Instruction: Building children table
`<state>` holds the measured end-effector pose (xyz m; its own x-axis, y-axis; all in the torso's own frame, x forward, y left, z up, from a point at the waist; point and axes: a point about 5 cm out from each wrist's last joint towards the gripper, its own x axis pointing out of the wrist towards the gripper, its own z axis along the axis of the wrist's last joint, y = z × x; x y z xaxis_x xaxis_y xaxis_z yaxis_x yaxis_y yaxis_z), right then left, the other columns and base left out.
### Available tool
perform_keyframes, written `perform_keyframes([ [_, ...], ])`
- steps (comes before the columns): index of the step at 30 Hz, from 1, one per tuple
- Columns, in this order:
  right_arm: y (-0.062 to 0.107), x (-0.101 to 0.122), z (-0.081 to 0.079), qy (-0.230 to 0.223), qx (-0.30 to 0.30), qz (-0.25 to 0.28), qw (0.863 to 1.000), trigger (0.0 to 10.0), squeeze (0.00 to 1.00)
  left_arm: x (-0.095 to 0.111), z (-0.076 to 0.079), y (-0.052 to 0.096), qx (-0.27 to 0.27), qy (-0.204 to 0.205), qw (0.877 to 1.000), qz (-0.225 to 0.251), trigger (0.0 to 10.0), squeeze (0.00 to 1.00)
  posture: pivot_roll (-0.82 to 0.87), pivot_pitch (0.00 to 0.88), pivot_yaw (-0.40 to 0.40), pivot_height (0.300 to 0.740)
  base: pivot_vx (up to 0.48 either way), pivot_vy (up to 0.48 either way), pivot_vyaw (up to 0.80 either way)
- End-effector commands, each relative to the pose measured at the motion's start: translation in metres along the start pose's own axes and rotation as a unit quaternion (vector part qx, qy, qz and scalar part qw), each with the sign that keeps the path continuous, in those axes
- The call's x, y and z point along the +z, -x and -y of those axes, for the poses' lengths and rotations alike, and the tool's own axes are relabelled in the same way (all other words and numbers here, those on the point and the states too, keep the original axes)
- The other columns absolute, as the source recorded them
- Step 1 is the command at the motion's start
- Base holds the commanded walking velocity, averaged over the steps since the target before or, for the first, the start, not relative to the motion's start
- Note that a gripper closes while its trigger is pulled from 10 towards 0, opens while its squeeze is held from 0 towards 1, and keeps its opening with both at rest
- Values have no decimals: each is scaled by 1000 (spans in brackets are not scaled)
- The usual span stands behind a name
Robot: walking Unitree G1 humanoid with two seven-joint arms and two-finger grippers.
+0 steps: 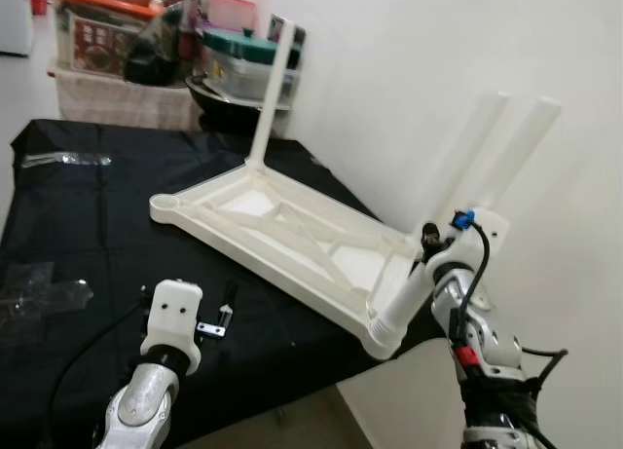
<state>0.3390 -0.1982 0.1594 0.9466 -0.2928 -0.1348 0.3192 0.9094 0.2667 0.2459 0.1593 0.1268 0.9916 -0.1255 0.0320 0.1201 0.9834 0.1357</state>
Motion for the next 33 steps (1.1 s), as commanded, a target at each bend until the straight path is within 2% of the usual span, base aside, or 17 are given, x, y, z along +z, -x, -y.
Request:
perform_keyframes([
  [1, 5, -47, 32, 39, -67, -82, 994, 10000, 0, 0, 4, -1, -6, 5, 1000, -3, 10000, 0, 129, 0, -224, 740, 0, 0, 0],
  [16, 5, -32, 13, 53, -9, -45, 998, 10000, 0, -1, 4, -1, -8, 4, 1000, -4, 10000, 0, 129, 0, -218, 740, 0, 0, 0],
  [22, 4, -21, 6, 54, 17, -21, 998, 10000, 0, -1, 4, -2, -8, 4, 1000, -4, 10000, 0, 128, 0, -218, 740, 0, 0, 0],
  [26, 2, -5, -4, 54, 50, 5, 997, 10000, 0, -2, 4, -2, -10, 5, 1000, -4, 10000, 0, 126, 0, -215, 740, 0, 0, 0],
  [33, 4, -1, -9, 50, 65, 1, 997, 10000, 0, -1, 4, -2, -9, 5, 1000, -4, 10000, 0, 124, 0, -216, 740, 0, 0, 0],
])
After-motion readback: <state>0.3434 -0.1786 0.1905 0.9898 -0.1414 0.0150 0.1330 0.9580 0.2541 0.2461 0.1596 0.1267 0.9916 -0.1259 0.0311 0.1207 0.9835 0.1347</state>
